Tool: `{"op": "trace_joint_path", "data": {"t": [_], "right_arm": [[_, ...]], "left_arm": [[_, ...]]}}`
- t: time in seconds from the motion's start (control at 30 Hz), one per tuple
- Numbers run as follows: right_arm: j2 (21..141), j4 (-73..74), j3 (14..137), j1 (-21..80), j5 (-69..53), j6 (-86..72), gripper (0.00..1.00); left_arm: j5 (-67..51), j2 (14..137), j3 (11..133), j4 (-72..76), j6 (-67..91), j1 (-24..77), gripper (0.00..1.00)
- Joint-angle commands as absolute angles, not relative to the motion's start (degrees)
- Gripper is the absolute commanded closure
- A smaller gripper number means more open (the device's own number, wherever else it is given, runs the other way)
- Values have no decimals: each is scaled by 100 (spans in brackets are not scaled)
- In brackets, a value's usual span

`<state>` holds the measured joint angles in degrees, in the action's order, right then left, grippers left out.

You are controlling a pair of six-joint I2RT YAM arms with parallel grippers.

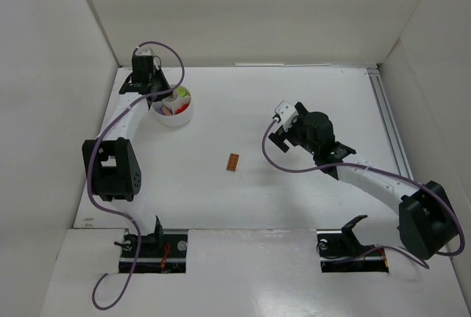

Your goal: Sort the legos into containers by color

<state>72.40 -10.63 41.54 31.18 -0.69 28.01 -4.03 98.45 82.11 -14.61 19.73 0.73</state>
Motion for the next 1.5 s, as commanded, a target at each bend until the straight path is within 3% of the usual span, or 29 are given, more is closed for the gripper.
{"op": "trace_joint_path", "data": {"t": [0.0, 0.13, 0.23, 0.27, 0.37, 0.6, 0.67, 0.73, 0.93, 1.1, 1.23, 1.47], "right_arm": [[7321, -1134, 4395, 3094, -316, 2733, 0], [7725, -862, 4614, 3497, 138, 2681, 0], [8145, -721, 4930, 4015, 404, 2445, 0], [8269, -721, 5000, 4147, 404, 2382, 0], [8700, -668, 5317, 4569, 404, 2066, 0], [9693, -291, 6265, 5396, 1492, 1240, 0], [10002, -237, 6643, 5633, 1915, 1090, 0], [10475, -176, 6846, 5695, 2126, 906, 0], [11223, 386, 7356, 5695, 2514, 606, 0], [11171, 632, 7119, 5695, 2821, 545, 0], [10961, 984, 6751, 5695, 2699, 439, 12], [10214, 1459, 6013, 5695, 2330, 448, 16]], "left_arm": [[-369, 9905, 8517, -1582, 1854, 62, 80], [-421, 9844, 8517, -1582, 1854, 62, 54], [-474, 9616, 8342, -1530, 1854, 62, 41], [-570, 9537, 8280, -1529, 1854, 62, 26], [-694, 9194, 8007, -1406, 1854, 62, 19], [-940, 7947, 7111, -1046, 1960, 122, 15], [-940, 7507, 6813, -1046, 2021, 211, 3], [-774, 7200, 6575, -1098, 2180, 281, 0], [-773, 6442, 5985, -932, 2461, 396, 0], [-826, 6390, 5985, -870, 2583, 396, 0], [-931, 6495, 5985, -870, 2584, 396, 0], [-1055, 6548, 5985, -765, 2584, 396, 0]]}}
